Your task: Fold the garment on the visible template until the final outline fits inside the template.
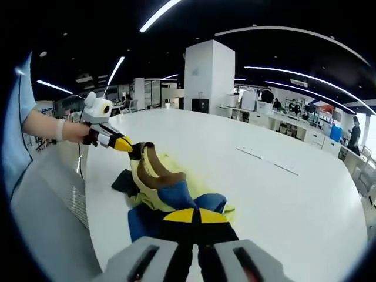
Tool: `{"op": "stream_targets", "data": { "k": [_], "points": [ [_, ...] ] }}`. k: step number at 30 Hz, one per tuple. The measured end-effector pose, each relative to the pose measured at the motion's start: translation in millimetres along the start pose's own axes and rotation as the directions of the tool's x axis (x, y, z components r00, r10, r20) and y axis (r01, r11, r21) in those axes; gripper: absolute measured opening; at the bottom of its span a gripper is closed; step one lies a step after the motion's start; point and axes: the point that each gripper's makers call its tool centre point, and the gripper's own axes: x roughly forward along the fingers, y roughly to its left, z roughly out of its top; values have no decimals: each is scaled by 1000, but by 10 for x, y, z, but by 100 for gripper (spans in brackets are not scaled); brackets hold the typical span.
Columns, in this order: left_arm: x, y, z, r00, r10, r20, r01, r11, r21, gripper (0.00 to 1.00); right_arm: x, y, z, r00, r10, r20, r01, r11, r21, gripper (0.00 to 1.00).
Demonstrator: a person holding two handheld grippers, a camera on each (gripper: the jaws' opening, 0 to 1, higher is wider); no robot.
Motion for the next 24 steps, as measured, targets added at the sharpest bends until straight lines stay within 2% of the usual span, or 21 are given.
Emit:
{"op": "stream_targets", "data": {
  "k": [5, 8, 13, 16, 20, 22, 24],
  "points": [
    [-149, 4, 344, 997, 11, 71, -14, 999, 37, 0, -104, -32, 304, 998, -19, 59, 21, 999, -40, 0],
    [-256, -67, 594, 993, 7, 115, -14, 998, 63, 0, -181, -43, 487, 995, -32, 92, 38, 997, -64, 0],
    [-402, -117, 965, 982, 1, 189, -17, 996, 83, 0, -341, -83, 836, 983, -52, 175, 66, 995, -77, 0],
    [-495, -172, 1180, 972, -7, 233, -18, 995, 102, 0, -478, -93, 1090, 970, -63, 234, 83, 994, -75, 0],
    [-680, -253, 1509, 945, -26, 325, -12, 993, 114, 0, -675, -51, 1444, 946, -63, 319, 96, 992, -88, 0],
    [-814, -324, 1731, 913, -49, 406, 7, 994, 105, 0, -789, -21, 1641, 931, -57, 360, 98, 991, -96, 0],
    [-927, -339, 1876, 897, -47, 439, -7, 993, 120, 0, -908, 19, 1842, 914, -46, 403, 100, 988, -115, 0]
  ]
}}
